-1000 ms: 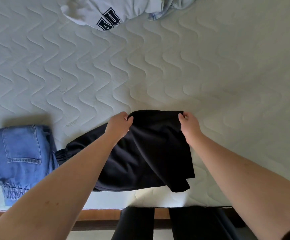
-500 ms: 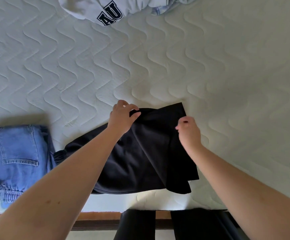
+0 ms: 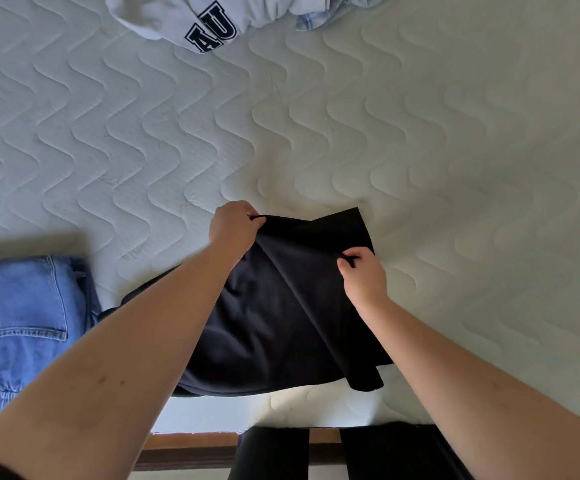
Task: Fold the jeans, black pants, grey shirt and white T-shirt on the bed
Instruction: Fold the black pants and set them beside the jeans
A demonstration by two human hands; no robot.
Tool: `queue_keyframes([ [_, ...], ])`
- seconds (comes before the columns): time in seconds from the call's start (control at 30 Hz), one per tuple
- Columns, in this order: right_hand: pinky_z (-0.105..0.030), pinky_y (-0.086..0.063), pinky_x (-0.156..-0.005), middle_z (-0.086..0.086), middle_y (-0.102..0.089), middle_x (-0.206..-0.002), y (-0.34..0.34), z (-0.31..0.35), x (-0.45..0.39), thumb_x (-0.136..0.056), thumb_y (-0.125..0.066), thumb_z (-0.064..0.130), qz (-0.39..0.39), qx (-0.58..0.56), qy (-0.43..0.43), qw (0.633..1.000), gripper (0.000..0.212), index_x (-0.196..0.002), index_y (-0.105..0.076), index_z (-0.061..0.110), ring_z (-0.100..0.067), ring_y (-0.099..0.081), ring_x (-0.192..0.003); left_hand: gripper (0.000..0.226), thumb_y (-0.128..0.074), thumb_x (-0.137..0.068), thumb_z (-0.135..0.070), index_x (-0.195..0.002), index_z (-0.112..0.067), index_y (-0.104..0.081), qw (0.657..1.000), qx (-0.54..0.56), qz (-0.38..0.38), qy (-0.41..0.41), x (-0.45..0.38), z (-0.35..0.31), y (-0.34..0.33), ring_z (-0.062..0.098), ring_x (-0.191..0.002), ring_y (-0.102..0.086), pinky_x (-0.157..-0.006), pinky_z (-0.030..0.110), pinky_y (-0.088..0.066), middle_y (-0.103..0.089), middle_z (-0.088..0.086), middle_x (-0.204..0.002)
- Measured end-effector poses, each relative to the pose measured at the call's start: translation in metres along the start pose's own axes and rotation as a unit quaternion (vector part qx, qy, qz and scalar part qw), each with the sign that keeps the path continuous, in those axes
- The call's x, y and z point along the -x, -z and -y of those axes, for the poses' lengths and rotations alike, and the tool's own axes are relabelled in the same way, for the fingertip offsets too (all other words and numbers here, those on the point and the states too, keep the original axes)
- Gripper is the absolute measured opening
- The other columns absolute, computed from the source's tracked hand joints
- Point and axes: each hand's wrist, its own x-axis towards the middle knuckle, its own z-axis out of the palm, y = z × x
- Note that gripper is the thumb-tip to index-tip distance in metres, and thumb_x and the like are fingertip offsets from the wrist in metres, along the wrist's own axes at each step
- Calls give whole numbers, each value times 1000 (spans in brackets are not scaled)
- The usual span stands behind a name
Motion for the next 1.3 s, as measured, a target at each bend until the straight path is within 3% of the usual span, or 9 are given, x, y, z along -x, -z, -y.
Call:
queue_keyframes([
  [0.17, -25, -43, -84, 2, -63, -106, 17, 5, -21, -94, -60, 16, -14, -94, 8, 995, 12, -103, -62, 24, -13, -57, -105, 39, -43, -100, -44, -76, -16, -55, 998, -4, 8, 55, -12, 0, -4, 21, -79, -54, -69, 32, -39, -53, -3, -70],
  [0.33, -9, -36, -59, 17, -61, -84, 29, 5, -33, -93, -60, 30, -16, -20, 44, 999, 5, -94, -63, 26, -7, -60, -82, 31, -43, -100, -44, -98, -16, -55, 994, 80, 50, 63, -13, 1, -12, 16, -83, -51, -64, 26, -35, -56, -4, -89],
  [0.43, -4, -35, -62, 6, -65, -99, 31, 13, -47, -94, -60, 31, -45, 5, 75, 996, 22, -110, -64, 17, -6, -57, -82, 27, -59, -93, -41, -114, -23, -58, 993, 91, 78, 10, -12, 2, -15, 9, -88, -53, -68, 21, -38, -57, -12, -105],
  [0.63, -44, -44, -99, 1, -66, -113, 23, 34, -74, -91, -61, 44, 1, 44, 0, 999, 42, -122, -60, 17, -23, -60, -109, 15, -70, -88, -30, -102, -24, -69, 993, 103, 52, -4, -15, 1, -15, 9, -98, -60, -76, 16, -40, -67, -12, -102],
  [0.73, -46, -47, -95, 5, -67, -97, 27, 36, -76, -88, -63, 49, -14, 65, 7, 998, 26, -101, -65, 26, -24, -63, -101, 4, -71, -86, -27, -90, -28, -70, 988, 150, 40, 24, -15, 0, -15, 5, -89, -62, -65, 11, -39, -66, -18, -87],
  [0.93, -37, -50, -92, -4, -72, -104, 42, 3, -68, -86, -72, 28, -17, 23, -2, 1000, 26, -109, -72, 15, -24, -66, -99, 3, -67, -90, -30, -92, -29, -68, 983, 175, -3, 53, -17, -1, -17, 1, -81, -60, -62, 16, -42, -66, -16, -85],
  [1.13, -28, -39, -59, -2, -59, -71, 40, 22, -72, -82, -62, 13, 42, -77, -75, 993, 13, -70, -64, 18, -19, -53, -67, 17, -64, -91, -41, -103, -29, -64, 989, 131, 71, -2, -24, -4, -22, 2, -84, -55, -65, 13, -35, -60, -18, -92],
  [1.23, -25, -42, -68, -2, -64, -88, 36, 35, -78, -88, -65, 27, 23, -125, -83, 988, 20, -95, -71, 10, -19, -58, -83, 23, -70, -87, -39, -106, -27, -66, 990, 91, 106, -32, -24, -5, -24, 4, -93, -55, -79, 17, -37, -63, -16, -101],
  [1.3, -26, -44, -71, -2, -65, -90, 37, 38, -82, -92, -63, 32, -24, -84, -45, 995, 23, -96, -70, 10, -19, -59, -84, 12, -69, -88, -33, -99, -27, -67, 994, 79, 72, -36, -24, -5, -24, 7, -93, -58, -73, 14, -36, -64, -15, -96],
])
